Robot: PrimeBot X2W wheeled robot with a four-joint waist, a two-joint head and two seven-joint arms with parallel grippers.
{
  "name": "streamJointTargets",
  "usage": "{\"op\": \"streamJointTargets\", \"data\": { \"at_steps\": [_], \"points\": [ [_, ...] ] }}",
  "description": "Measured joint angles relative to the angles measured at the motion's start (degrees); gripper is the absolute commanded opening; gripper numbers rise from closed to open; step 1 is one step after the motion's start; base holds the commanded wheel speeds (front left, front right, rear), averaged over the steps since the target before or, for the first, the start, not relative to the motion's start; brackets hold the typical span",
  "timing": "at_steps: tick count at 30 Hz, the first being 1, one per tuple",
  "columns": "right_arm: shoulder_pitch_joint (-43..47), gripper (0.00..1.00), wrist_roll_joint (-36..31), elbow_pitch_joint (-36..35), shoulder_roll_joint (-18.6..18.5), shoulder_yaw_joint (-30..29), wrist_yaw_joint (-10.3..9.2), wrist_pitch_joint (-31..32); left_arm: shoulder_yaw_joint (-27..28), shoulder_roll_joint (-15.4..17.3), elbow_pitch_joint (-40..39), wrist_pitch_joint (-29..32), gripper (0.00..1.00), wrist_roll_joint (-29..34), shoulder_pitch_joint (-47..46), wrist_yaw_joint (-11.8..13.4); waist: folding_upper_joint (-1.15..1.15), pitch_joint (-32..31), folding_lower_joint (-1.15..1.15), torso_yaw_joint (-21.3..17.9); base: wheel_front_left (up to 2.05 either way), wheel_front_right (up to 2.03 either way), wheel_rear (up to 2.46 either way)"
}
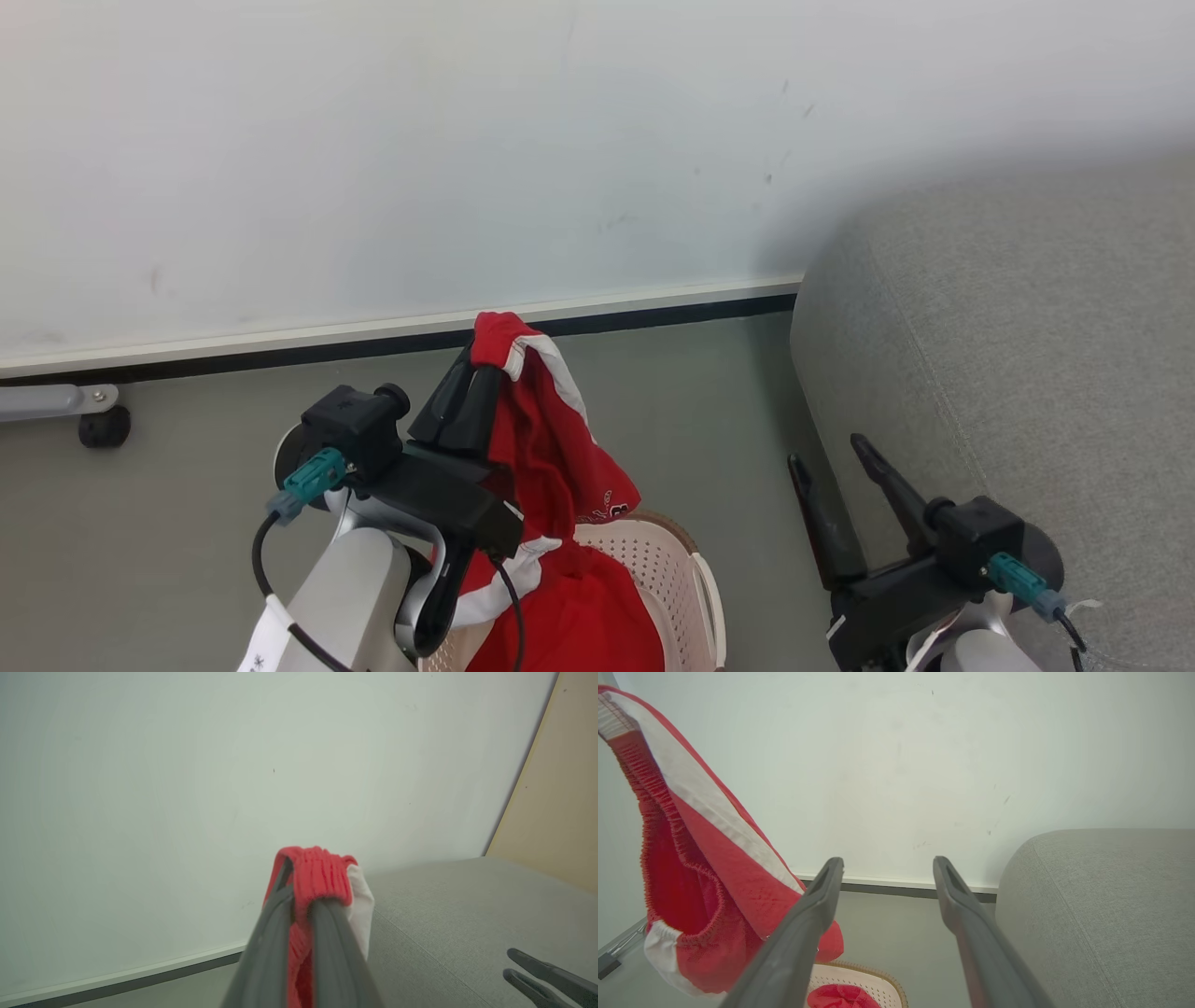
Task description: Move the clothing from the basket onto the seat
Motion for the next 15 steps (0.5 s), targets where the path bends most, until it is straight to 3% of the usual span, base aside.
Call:
{"op": "streamJointTargets", "data": {
  "at_steps": [15],
  "points": [
    [0.5, 1.0, 0.0, -1.7, 0.6, 2.0, 0.91, 1.5, -0.7, 0.2, -5.5, 1.2, 0.0, 0.0, 1.8, 1.4, 0.0, -0.7, 0.01, 0.1, 0.0, 0.0, 0.0]
  ]
}}
